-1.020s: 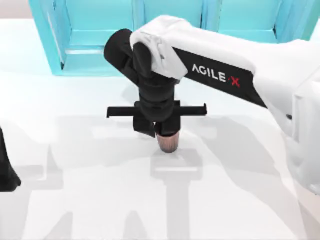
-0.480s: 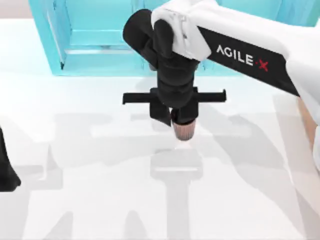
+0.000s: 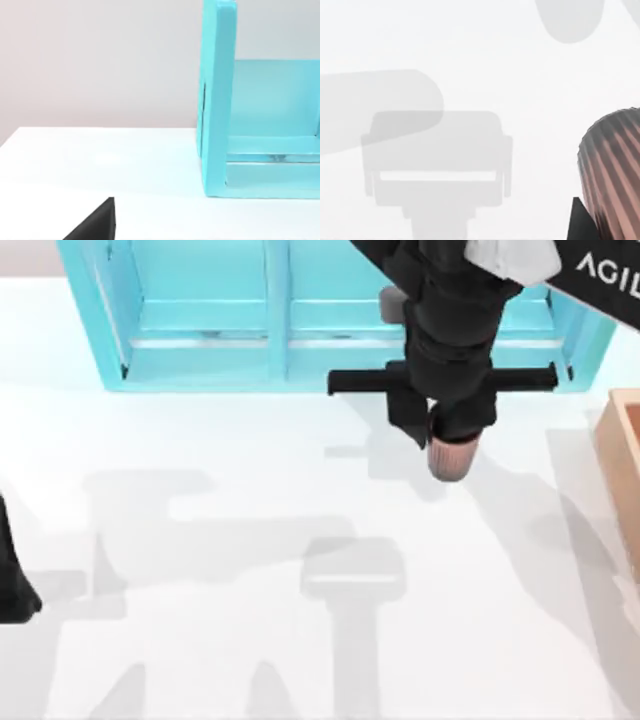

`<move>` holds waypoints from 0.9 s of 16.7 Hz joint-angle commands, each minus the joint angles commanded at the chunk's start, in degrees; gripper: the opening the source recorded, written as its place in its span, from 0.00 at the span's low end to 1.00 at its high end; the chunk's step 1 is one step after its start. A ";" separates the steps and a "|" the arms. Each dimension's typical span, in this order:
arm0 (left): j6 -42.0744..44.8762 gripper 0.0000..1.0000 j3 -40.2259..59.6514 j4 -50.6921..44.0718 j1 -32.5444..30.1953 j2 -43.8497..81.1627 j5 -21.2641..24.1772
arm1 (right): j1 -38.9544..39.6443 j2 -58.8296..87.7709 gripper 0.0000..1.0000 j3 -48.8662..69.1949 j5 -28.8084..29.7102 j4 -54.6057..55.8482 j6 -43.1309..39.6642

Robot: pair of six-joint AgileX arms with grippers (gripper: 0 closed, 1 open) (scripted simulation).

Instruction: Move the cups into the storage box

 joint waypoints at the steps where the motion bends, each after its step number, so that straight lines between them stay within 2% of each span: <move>1: 0.00 1.00 0.00 0.00 0.00 0.00 0.00 | 0.00 0.00 0.00 0.00 0.00 0.00 0.00; 5: 0.00 1.00 0.00 0.00 0.00 0.00 0.00 | -0.50 -0.12 0.00 -0.05 -0.01 -0.13 -0.69; 8: 0.00 1.00 0.00 0.00 0.00 0.00 0.00 | -6.01 -2.04 0.00 -1.99 -0.81 -1.60 -6.15; 11: 0.00 1.00 0.00 0.00 0.00 0.00 0.00 | -16.49 -5.74 0.00 -5.05 -2.35 -3.48 -16.50; 15: 0.00 1.00 0.00 0.00 0.00 0.00 0.00 | -34.38 -12.04 0.00 -9.94 -5.06 -6.00 -34.23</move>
